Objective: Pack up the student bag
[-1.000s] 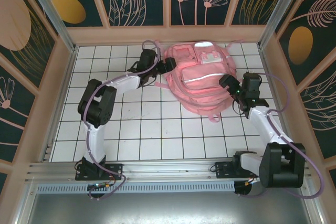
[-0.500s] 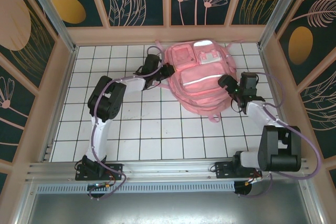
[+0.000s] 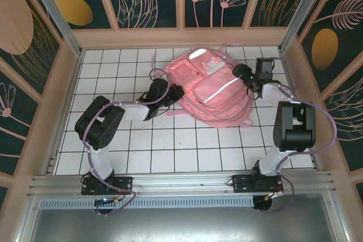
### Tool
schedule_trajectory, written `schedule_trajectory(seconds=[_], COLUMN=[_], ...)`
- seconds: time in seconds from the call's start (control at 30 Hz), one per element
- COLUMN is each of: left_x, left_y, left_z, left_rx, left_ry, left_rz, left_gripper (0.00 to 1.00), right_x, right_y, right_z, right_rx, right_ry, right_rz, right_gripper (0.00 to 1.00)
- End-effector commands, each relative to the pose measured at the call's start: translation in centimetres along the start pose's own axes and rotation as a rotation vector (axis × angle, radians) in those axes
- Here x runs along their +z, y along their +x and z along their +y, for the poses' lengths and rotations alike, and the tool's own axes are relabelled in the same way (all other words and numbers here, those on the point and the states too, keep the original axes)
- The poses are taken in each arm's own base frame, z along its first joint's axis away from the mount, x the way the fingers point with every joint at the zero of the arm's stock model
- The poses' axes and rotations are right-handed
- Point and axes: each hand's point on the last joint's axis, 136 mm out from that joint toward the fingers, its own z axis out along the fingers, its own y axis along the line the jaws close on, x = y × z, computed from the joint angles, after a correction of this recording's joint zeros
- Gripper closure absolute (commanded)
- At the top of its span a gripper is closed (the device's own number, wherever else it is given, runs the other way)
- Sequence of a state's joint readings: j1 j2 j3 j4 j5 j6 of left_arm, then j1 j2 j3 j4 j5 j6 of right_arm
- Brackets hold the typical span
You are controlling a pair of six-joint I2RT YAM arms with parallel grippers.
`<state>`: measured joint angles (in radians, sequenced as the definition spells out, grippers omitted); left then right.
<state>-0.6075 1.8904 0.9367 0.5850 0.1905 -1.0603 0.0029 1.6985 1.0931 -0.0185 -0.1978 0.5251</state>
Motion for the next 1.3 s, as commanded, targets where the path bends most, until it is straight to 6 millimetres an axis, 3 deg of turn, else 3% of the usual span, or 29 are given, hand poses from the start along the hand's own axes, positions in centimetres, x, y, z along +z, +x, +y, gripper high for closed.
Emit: schedule_trajectory(seconds=[0.0, 0.17, 0.43, 0.53, 0.77, 0.9, 0.97, 1.07, 1.17, 1.27], left_x=[0.3, 1.3, 1.1, 1.0, 0.8, 0.7, 0.7, 0.8, 0.7, 0.6], left_y=[2.3, 1.6, -0.3, -0.7, -0.6, -0.3, -0.1, 0.1, -0.1, 0.0], left_z=[-4.4, -4.3, -4.7, -4.8, -4.7, -4.4, -4.4, -4.4, -4.7, -4.9], left_rx=[-0.038, -0.078, -0.12, -0.132, -0.131, -0.134, -0.135, -0.141, -0.138, -0.132], left_ry=[0.17, 0.186, 0.234, 0.247, 0.253, 0.251, 0.25, 0.252, 0.258, 0.255], left_rz=[0.049, -0.016, -0.128, -0.151, -0.153, -0.145, -0.133, -0.123, -0.123, -0.12], left_gripper=[1.0, 1.0, 1.0, 1.0, 0.97, 0.97, 0.97, 0.97, 0.97, 0.97], right_x=[-1.4, -6.1, -13.1, -14.4, -13.3, -12.4, -12.0, -10.8, -8.9, -7.5], right_y=[-1.6, -1.2, 1.7, 3.2, 11.9, 14.3, 15.3, 16.4, 17.5, 18.1], right_z=[2.6, 2.5, 1.6, 3.1, 12.3, 15.5, 17.5, 18.5, 18.0, 16.5], right_rx=[-0.088, -0.178, -0.293, -0.315, -0.333, -0.381, -0.397, -0.444, -0.52, -0.612], right_ry=[0.034, 0.199, 0.402, 0.363, -0.001, -0.06, -0.126, -0.111, -0.042, 0.079], right_rz=[-0.024, -0.078, -0.076, -0.045, 0.157, 0.161, 0.162, 0.162, 0.193, 0.198], right_gripper=[0.1, 0.1, 0.1, 0.1, 0.29, 0.33, 0.41, 0.53, 0.77, 0.89])
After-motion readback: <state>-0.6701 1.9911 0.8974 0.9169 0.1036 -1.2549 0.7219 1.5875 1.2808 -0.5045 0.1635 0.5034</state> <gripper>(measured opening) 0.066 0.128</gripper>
